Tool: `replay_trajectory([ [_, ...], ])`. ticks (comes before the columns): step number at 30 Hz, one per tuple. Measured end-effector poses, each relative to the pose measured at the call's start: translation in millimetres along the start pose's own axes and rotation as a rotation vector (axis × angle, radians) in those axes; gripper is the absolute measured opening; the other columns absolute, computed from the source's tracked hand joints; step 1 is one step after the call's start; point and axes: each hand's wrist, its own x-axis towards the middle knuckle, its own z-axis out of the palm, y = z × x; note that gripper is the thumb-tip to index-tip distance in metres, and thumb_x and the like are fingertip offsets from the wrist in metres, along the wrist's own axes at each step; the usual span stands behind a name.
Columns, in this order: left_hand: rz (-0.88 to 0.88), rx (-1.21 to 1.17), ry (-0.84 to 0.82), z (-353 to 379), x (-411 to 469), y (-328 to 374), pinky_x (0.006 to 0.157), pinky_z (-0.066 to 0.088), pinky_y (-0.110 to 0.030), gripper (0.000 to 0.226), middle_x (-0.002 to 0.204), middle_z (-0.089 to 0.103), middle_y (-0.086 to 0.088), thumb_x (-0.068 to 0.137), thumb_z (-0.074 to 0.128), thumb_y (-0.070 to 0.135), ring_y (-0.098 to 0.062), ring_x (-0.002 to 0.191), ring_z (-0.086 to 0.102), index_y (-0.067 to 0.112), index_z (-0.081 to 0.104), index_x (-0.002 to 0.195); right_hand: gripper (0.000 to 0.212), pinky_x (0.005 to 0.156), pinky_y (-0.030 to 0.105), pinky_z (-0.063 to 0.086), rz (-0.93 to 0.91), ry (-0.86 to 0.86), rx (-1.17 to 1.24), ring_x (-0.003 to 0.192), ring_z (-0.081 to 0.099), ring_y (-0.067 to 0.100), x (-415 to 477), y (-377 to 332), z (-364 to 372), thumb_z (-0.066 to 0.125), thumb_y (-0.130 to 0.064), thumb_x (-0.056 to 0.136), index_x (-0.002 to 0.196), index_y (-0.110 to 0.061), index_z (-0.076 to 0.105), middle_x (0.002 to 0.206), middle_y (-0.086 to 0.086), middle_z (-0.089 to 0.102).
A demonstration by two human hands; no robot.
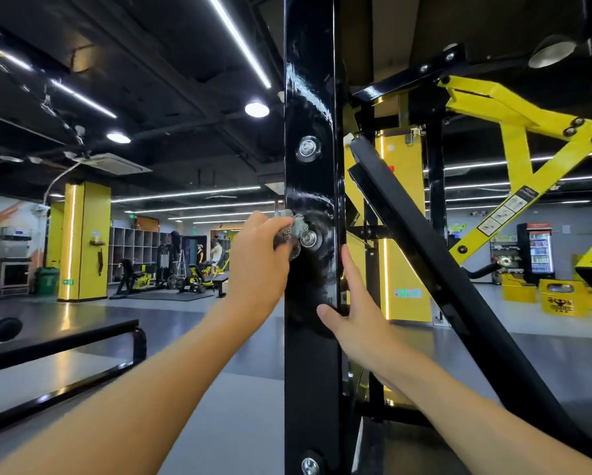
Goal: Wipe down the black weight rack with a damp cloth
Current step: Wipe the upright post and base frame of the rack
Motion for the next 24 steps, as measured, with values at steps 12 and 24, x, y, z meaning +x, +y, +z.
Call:
replay_trajectory([
  [12, 0.003, -0.008, -0.171, 7.3, -84.4, 4.4, 0.073, 0.038, -0.012, 0.041, 0.086, 0.044, 0.008, 0.081, 0.072, -0.005, -0.006, 0.077, 0.041, 0.010, 0.071, 0.120, 0.061, 0.123, 0.045, 0.016, 0.114, 0.004, 0.266, 0.149, 0.017, 0.007, -9.2, 26.0, 6.8, 0.032, -0.017, 0.108, 0.148, -0.059, 0.013, 0.163, -0.017, 0.014],
  [24, 0.260, 0.049, -0.242, 15.8, -78.2, 7.2, 0.060, 0.051, -0.038, 0.036, 0.085, 0.053, -0.007, 0.078, 0.075, -0.002, -0.024, 0.074, 0.054, 0.009, 0.073, 0.112, 0.073, 0.114, 0.029, 0.027, 0.106, -0.050, 0.293, 0.133, 0.040, 0.000, -17.1, 25.3, 0.5, 0.040, -0.004, 0.104, 0.152, -0.052, 0.013, 0.151, -0.012, 0.036],
])
